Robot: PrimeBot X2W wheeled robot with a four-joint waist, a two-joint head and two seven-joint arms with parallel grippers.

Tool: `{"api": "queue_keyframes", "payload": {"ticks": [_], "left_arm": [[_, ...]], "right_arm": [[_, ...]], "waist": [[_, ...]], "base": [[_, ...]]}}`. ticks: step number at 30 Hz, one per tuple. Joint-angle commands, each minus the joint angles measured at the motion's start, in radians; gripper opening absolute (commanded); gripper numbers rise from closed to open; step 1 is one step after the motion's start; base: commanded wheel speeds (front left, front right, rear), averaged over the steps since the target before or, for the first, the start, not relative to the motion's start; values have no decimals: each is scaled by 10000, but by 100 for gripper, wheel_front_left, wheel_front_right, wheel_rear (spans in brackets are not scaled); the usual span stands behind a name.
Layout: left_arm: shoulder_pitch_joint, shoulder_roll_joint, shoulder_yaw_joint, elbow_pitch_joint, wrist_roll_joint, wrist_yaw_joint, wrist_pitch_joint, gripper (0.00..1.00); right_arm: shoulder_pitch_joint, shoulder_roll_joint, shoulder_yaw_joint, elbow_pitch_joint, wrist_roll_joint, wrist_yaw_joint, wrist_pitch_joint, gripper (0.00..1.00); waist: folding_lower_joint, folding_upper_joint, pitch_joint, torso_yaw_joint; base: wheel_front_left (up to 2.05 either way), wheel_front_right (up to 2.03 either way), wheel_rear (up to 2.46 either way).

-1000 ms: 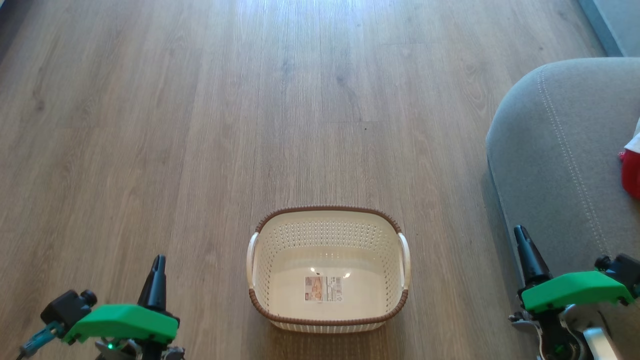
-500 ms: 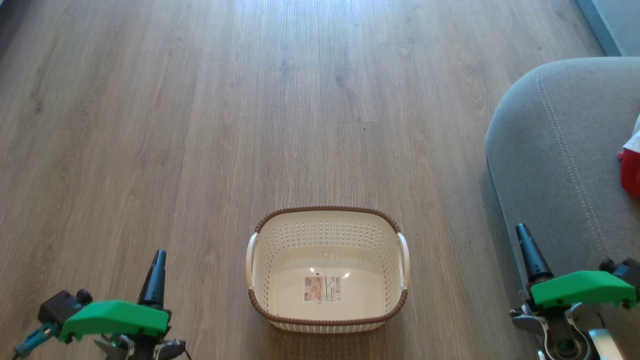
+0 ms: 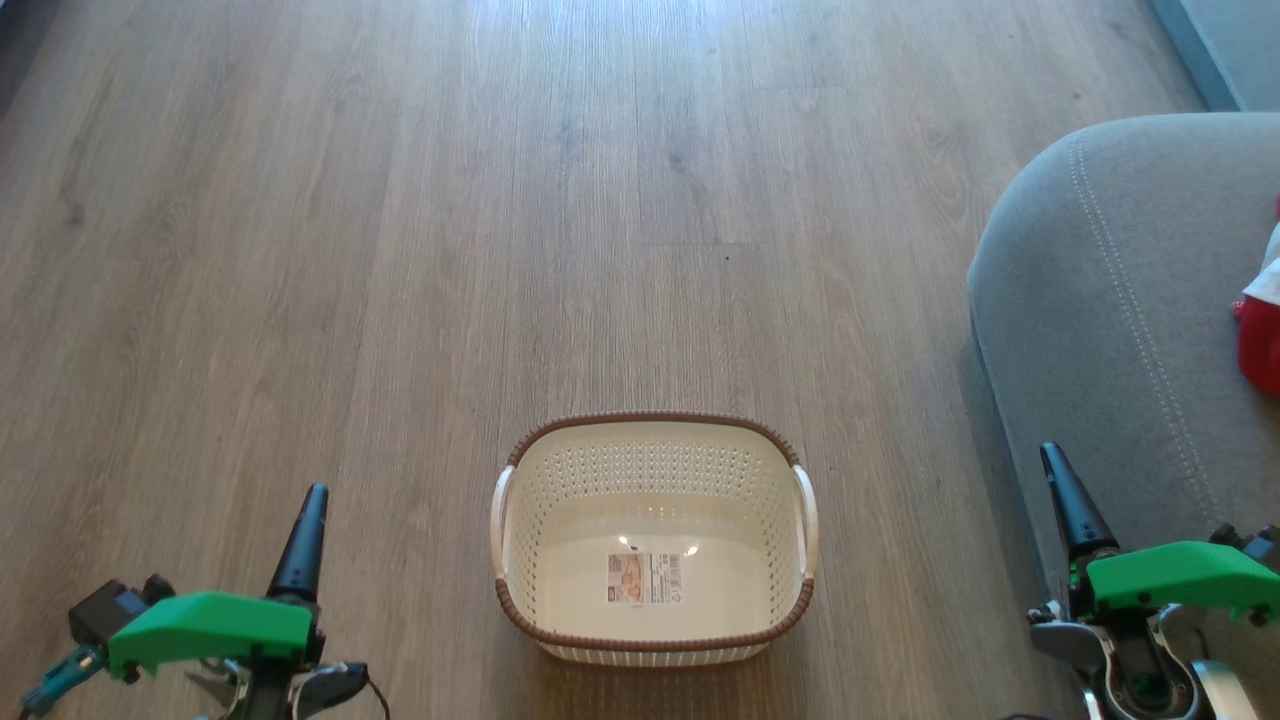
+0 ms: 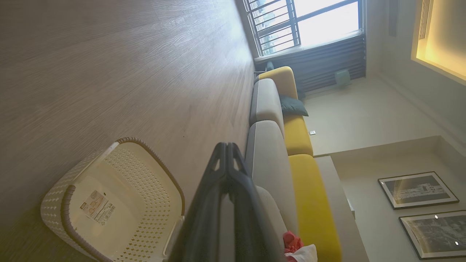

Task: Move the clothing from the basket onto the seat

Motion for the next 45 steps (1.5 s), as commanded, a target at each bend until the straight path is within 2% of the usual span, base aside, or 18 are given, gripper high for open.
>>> {"api": "queue_keyframes", "payload": {"ticks": [1,26,45], "left_arm": [[-540,85,333,-292,-418,-129,120,0],[-852,99,616,-218,-3308,-445,846,0],[-852,99,616,-220,-3309,-445,846,0]], "right_arm": [[-497,31,37,-437,370,1,134,0],[-522,367,-469,-715,2835,0,860,0],[-522,367,-469,-715,2835,0,860,0]], "waist": [[0,0,-1,-5],[0,0,-7,-58],[0,0,-7,-58]], "base": [[0,0,0],[0,0,0],[0,0,0]]}}
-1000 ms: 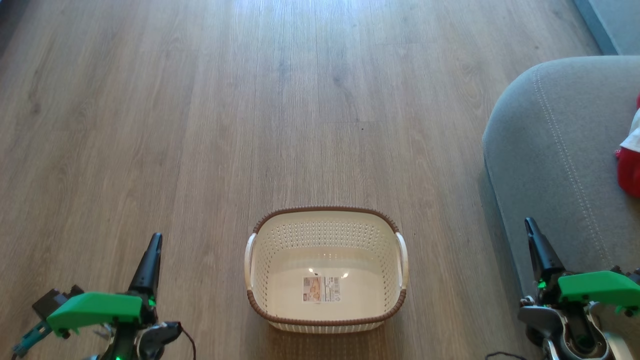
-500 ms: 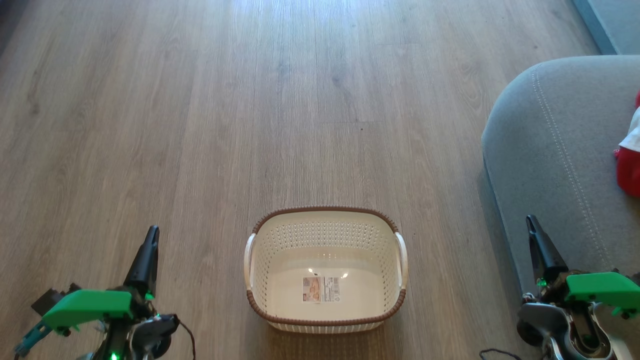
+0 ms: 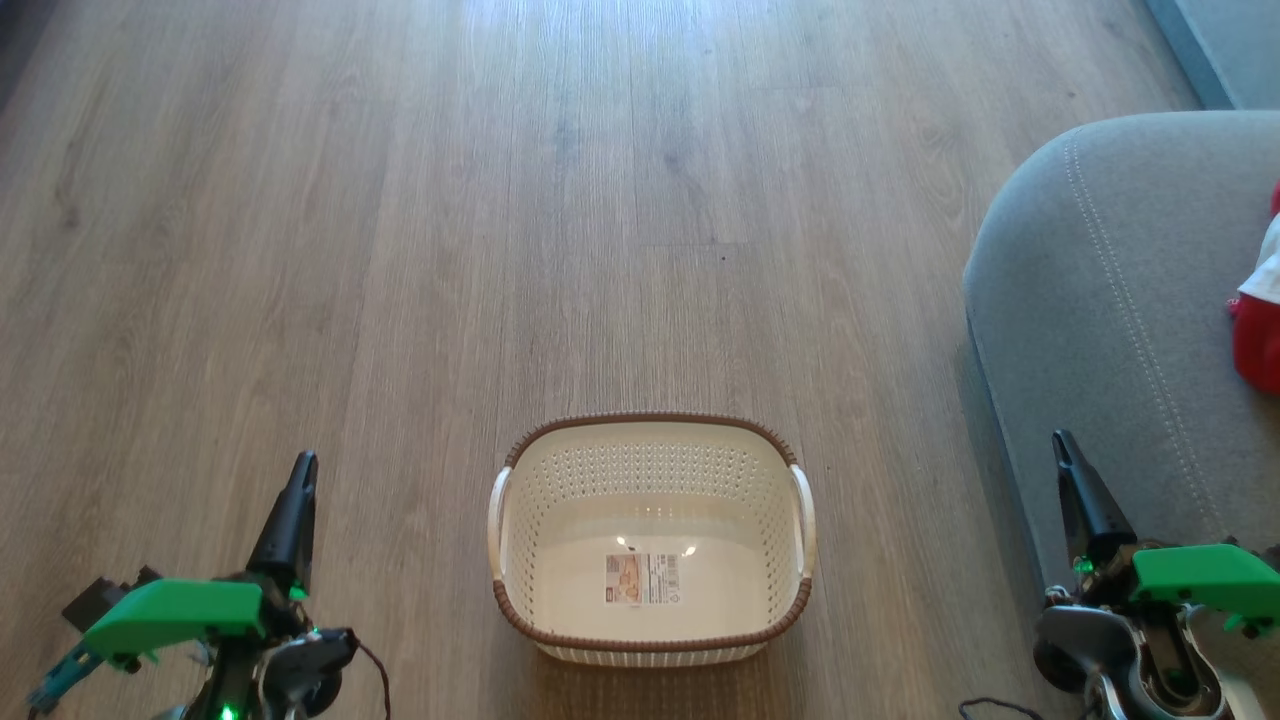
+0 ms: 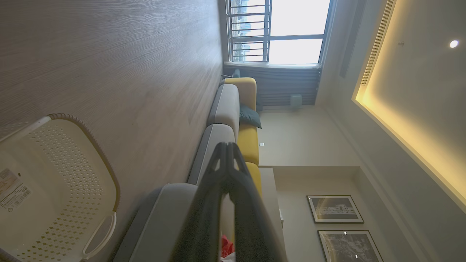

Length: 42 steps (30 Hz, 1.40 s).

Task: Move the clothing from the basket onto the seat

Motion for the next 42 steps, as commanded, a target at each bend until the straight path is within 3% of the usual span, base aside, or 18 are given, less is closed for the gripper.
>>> {"api": "queue_keyframes", "payload": {"ticks": [1,42], "left_arm": [[-466,97,351,-294,-61,-94,77,0],[-466,97,350,-296,-61,-94,76,0]], "right_arm": [[-518,-36,169,-394,51,0,68,0],[-518,-35,176,-395,57,0,63,0]], "waist": [[0,0,0,1],[0,0,0,1]], "base": [[0,0,0],[0,0,0]]}}
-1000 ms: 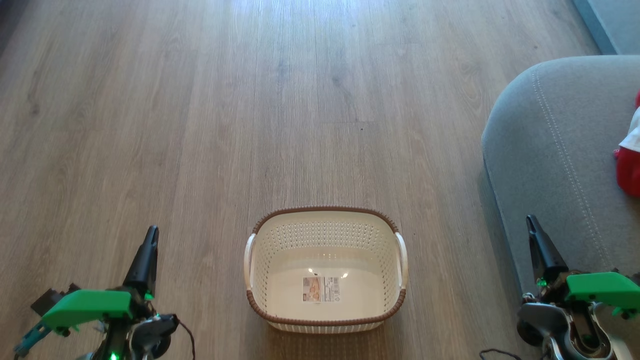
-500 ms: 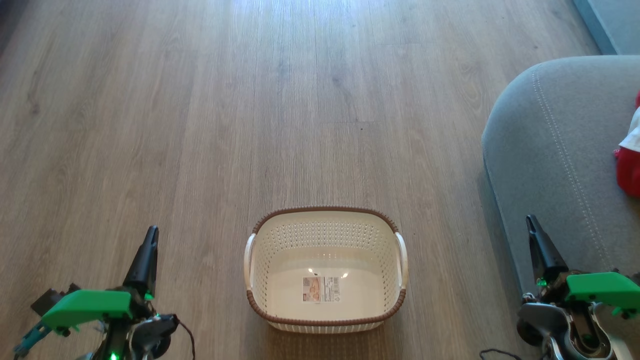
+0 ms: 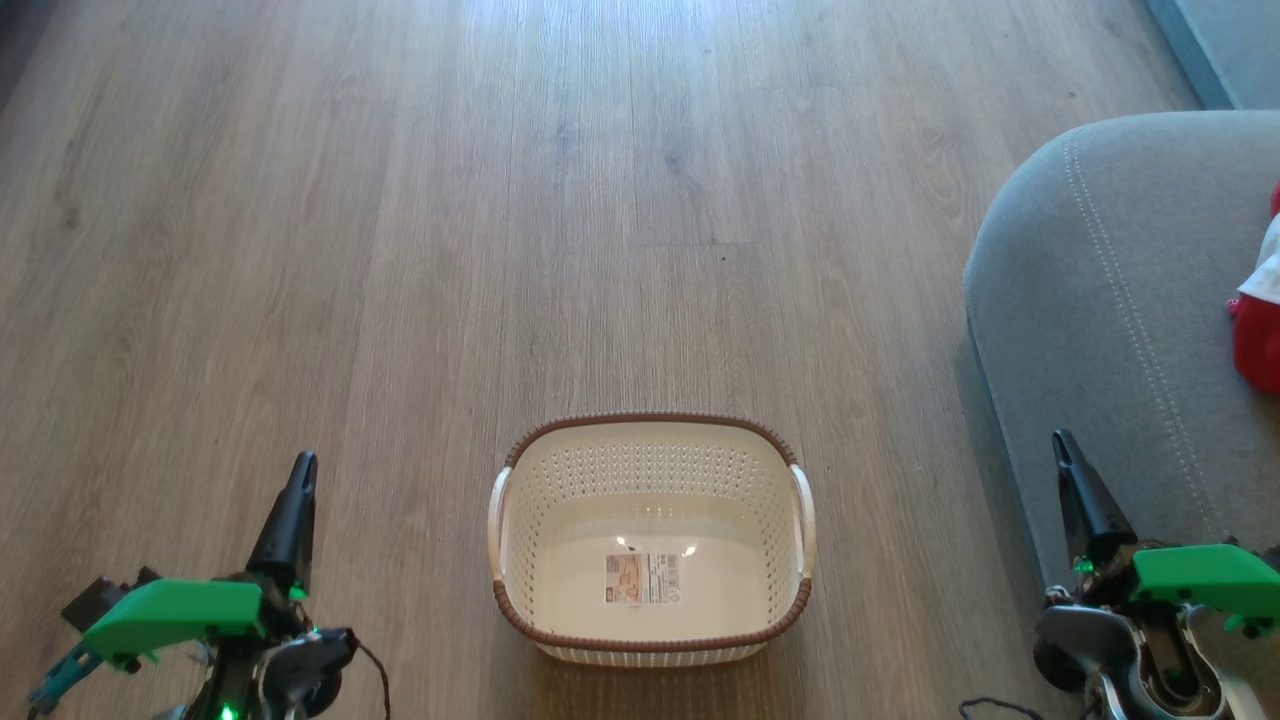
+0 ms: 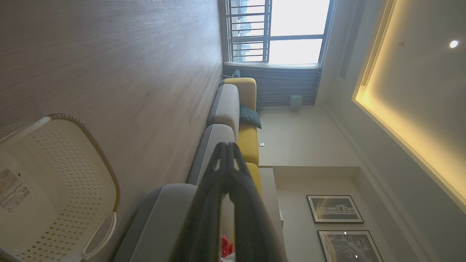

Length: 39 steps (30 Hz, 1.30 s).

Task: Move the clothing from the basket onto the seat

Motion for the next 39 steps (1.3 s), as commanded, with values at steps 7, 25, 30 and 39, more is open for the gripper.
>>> {"api": "queue_keyframes", "payload": {"ticks": [7,25,30,39], "left_arm": [[-466,97,344,-296,-61,-94,76,0],[-466,97,344,-297,-62,-94,76,0],[-465,97,344,-297,-62,-94,76,0],[-465,97,344,-297,-62,-94,76,0]], "right_arm": [[-517,-35,178,-395,57,2,63,0],[-517,-35,180,-395,58,2,62,0],[-517,-35,180,-395,59,2,61,0],[-517,-35,180,-395,59,2,61,0]], "waist": [[0,0,0,0],[0,0,0,0],[0,0,0,0],[0,0,0,0]], "base": [[0,0,0],[0,0,0],[0,0,0],[0,0,0]]}}
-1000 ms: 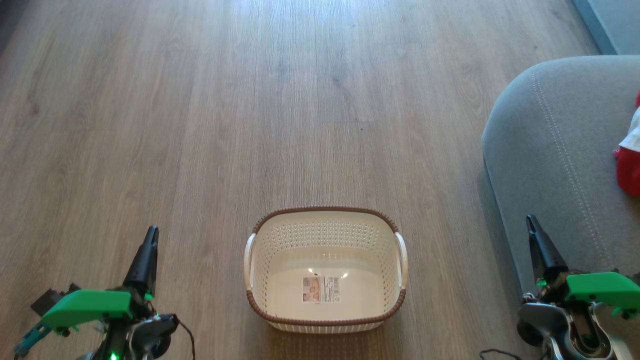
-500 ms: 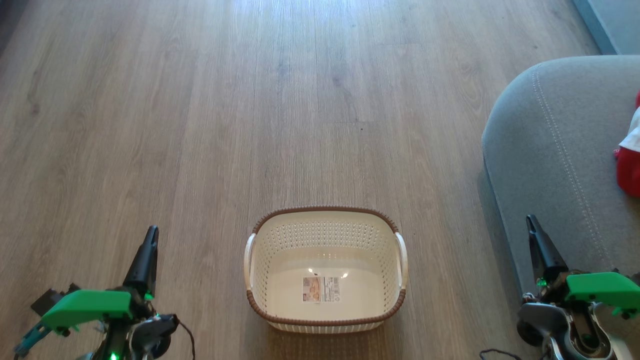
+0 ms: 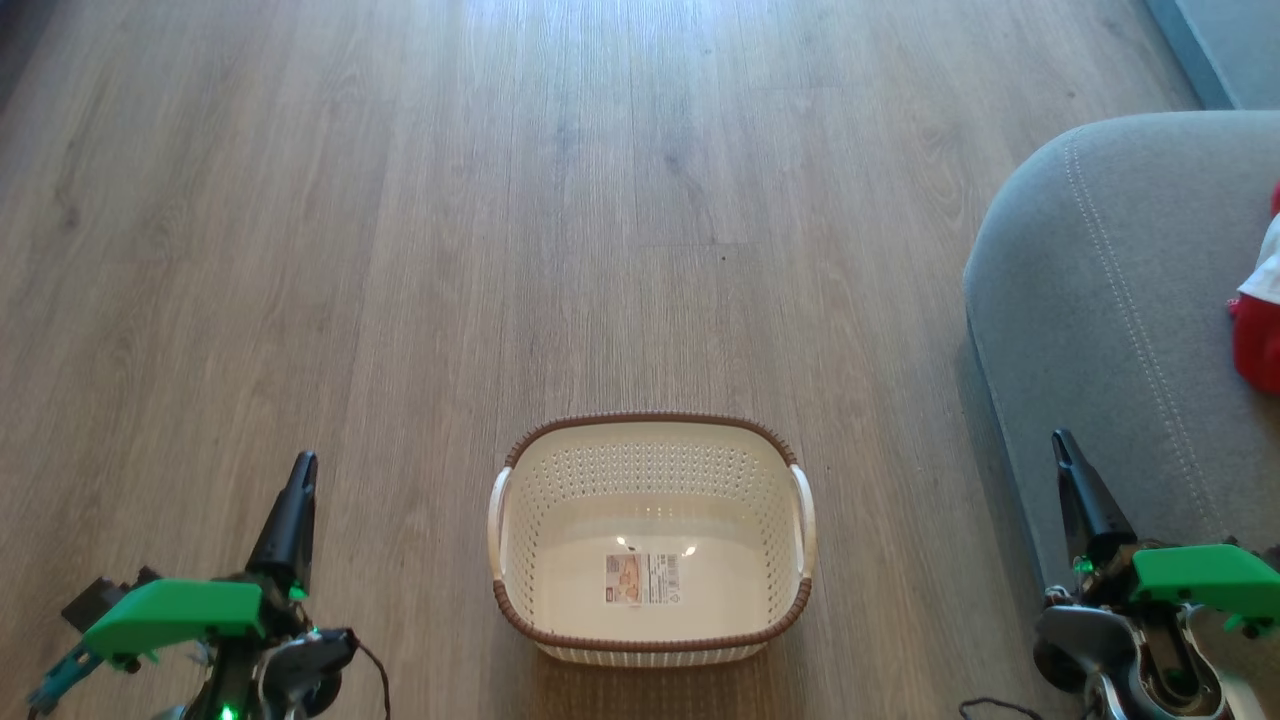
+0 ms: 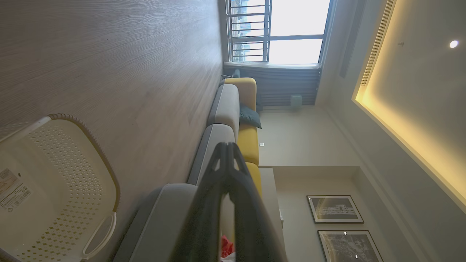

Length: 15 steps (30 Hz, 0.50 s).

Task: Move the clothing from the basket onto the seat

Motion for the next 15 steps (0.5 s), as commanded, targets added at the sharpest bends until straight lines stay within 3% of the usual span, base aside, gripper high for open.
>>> {"api": "queue_keyframes", "payload": {"ticks": [1,15], "left_arm": [[-465,98,344,-297,-62,-94,76,0],[-465,98,343,-297,-62,-94,75,0]], "right_arm": [[-517,-37,180,-393,59,2,61,0],[-517,-37,181,-393,60,2,60,0]], "waist": [[0,-1,0,0],[0,-1,0,0]], "base": [[0,0,0],[0,0,0]]}}
